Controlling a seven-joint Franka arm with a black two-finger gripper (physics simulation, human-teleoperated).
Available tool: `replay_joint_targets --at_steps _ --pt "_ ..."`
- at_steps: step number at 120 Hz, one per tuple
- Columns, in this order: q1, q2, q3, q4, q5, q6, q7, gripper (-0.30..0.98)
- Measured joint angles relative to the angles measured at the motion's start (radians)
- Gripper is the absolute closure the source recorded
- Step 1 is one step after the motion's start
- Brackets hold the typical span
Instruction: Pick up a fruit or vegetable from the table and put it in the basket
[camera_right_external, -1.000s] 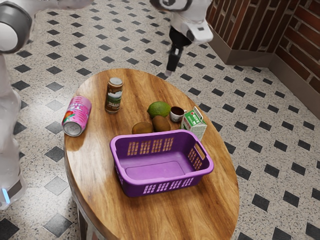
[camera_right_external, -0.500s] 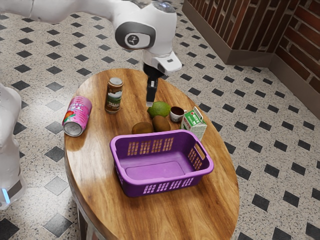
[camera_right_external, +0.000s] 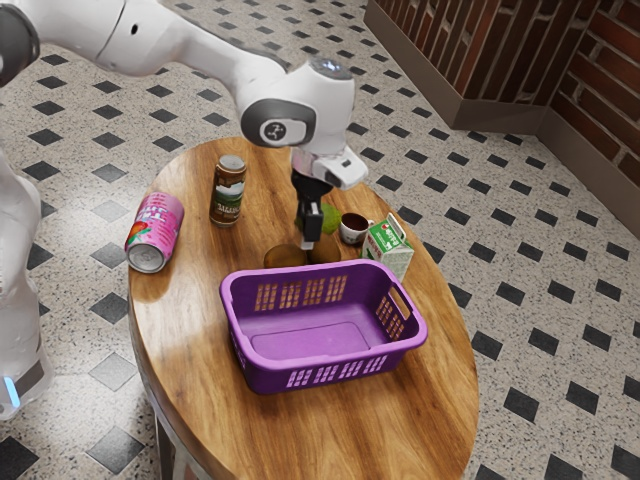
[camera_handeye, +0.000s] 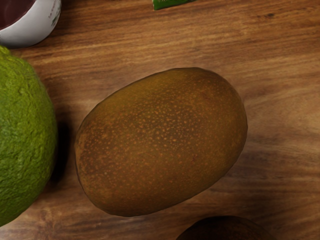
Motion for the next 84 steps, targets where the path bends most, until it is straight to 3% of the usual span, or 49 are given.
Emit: replay_joint_targets --at_steps 52,72,76,84 --pt "0.004 0.014 0.000 -0.068 -0.002 0.062 -0.068 0.02" --pt "0.015 -0.082 -0.008 -0.116 -0.006 0.051 -0.085 0.02" --pt "0.070 -0.107 -0.065 -0.131 -0.014 0.047 -0.087 0.02" --pt "0.291 -0.154 -0.309 -0.146 -0.059 0.033 -0.091 0.02"
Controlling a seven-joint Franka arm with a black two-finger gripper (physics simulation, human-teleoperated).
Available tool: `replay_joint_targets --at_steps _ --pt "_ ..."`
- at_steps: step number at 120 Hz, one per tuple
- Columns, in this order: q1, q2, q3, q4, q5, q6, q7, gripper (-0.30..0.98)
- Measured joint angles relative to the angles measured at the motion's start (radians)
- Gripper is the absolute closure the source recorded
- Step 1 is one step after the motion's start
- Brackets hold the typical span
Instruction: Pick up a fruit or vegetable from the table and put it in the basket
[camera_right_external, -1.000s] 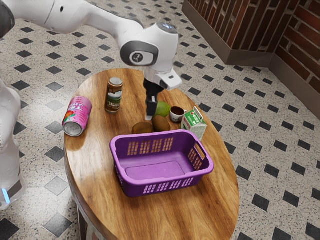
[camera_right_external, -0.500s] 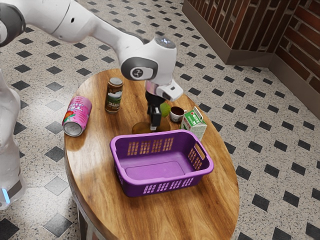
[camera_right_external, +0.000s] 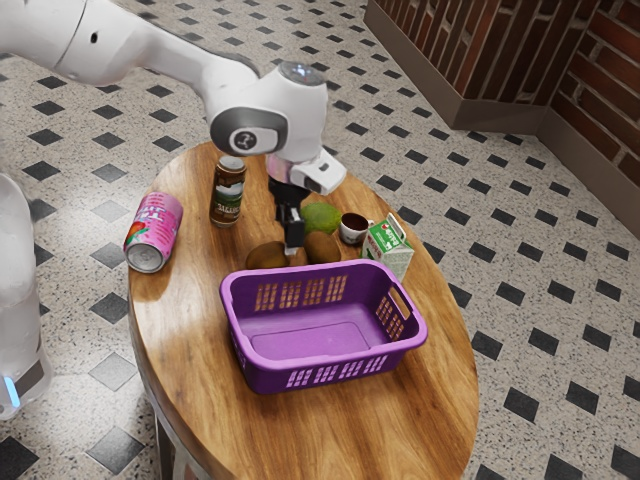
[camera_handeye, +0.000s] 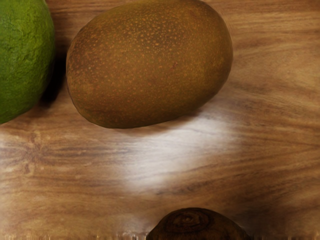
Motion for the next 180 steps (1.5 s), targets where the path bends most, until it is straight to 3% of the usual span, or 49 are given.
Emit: replay_joint_targets --at_steps 8,21,116,170,180 --pt "0.082 -0.015 -0.097 -0.008 -0.032 -0.011 -0.003 0.02" --pt "0.110 -0.010 -0.130 -0.036 -0.067 -0.023 -0.008 0.02" --pt "0.124 0.079 -0.110 -0.064 -0.100 0.061 -0.030 0.04" --pt "0.125 0.080 -0.110 -0.079 -0.123 0.068 -0.041 0.12" --pt "0.125 0.073 -0.108 -0.072 -0.122 0.064 -0.042 0.24"
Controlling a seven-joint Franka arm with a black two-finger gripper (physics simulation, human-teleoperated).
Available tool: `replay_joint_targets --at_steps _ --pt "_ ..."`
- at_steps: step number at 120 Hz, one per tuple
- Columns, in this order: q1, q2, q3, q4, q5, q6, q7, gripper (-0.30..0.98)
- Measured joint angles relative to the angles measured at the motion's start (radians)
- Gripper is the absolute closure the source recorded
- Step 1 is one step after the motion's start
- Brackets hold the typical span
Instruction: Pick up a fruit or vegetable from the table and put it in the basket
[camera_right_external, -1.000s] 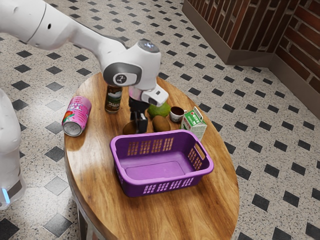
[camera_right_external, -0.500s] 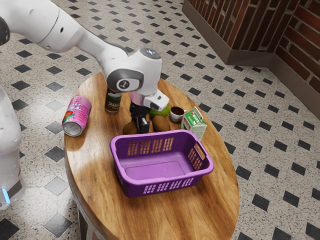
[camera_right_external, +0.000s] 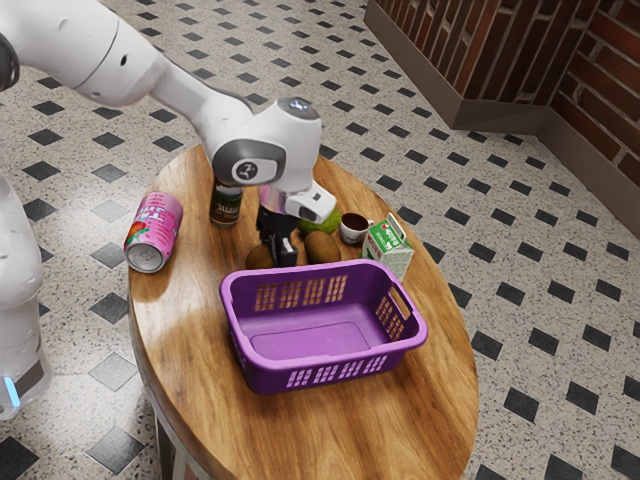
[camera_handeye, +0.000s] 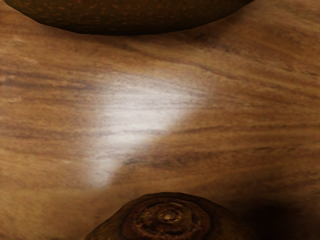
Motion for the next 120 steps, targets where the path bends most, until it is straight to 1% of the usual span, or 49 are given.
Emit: replay_joint_targets --at_steps 7,11,28,38,47,61,77,91,96,105,109,112,120 --pt "0.001 -0.003 0.003 0.027 0.002 -0.015 0.000 0.31" --pt "0.001 -0.004 0.004 0.048 0.004 -0.025 0.000 0.33" --pt "0.002 -0.006 0.006 0.136 0.019 -0.093 -0.001 0.34" --pt "-0.003 -0.003 -0.002 0.233 0.023 -0.146 -0.002 0.34" --pt "-0.013 -0.002 -0.044 0.295 0.021 -0.178 -0.002 0.34" --pt "-0.026 0.001 -0.133 0.323 -0.002 -0.207 -0.002 0.34" --pt "-0.083 0.015 -0.184 0.340 -0.040 -0.219 -0.002 0.34" --pt "-0.083 0.035 -0.205 0.339 -0.059 -0.215 0.000 0.17" --pt "-0.083 0.031 -0.207 0.383 -0.044 -0.230 0.000 0.13" --pt "-0.083 -0.005 -0.207 0.580 0.005 -0.362 -0.003 0.08" --pt "-0.082 -0.044 -0.199 0.633 0.020 -0.430 -0.009 0.07" --pt "-0.082 -0.083 -0.187 0.637 0.028 -0.469 -0.014 0.06" --pt "-0.087 -0.144 -0.128 0.565 0.045 -0.526 -0.026 0.05"
